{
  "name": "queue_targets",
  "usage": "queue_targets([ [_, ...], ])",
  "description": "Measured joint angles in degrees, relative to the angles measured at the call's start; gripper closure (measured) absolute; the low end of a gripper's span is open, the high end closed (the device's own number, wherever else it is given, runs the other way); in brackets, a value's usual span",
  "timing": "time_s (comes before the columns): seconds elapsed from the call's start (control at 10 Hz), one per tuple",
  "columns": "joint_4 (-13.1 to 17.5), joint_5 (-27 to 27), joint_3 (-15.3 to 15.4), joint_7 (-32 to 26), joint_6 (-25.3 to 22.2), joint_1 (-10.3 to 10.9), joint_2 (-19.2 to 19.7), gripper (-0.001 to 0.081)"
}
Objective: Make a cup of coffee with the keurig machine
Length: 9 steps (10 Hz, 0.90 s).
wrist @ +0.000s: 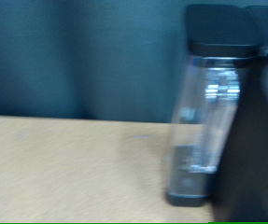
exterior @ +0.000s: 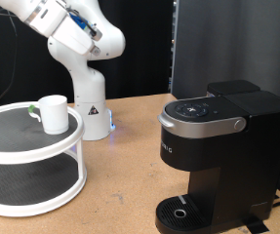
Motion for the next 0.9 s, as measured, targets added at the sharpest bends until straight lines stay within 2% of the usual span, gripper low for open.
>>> queue_targets([
  [0.2, -1.8, 3.4, -0.2, 2.4, 4.3, -1.4, -1.0, 0.0804],
  [0.3, -2.4, 3.9, -0.6, 2.9, 4.5, -2.6, -1.6, 0.0804],
  [0.5, -2.5, 3.2, -2.5, 2.9, 1.4, -4.9, -2.9, 0.0804],
  [0.7, -1.4, 0.6, -4.8, 1.9, -4.1, -5.6, -3.8, 0.0804],
  [0.9, -1.7, 0.9, -5.0, 1.9, -3.6, -5.6, -3.7, 0.0804],
])
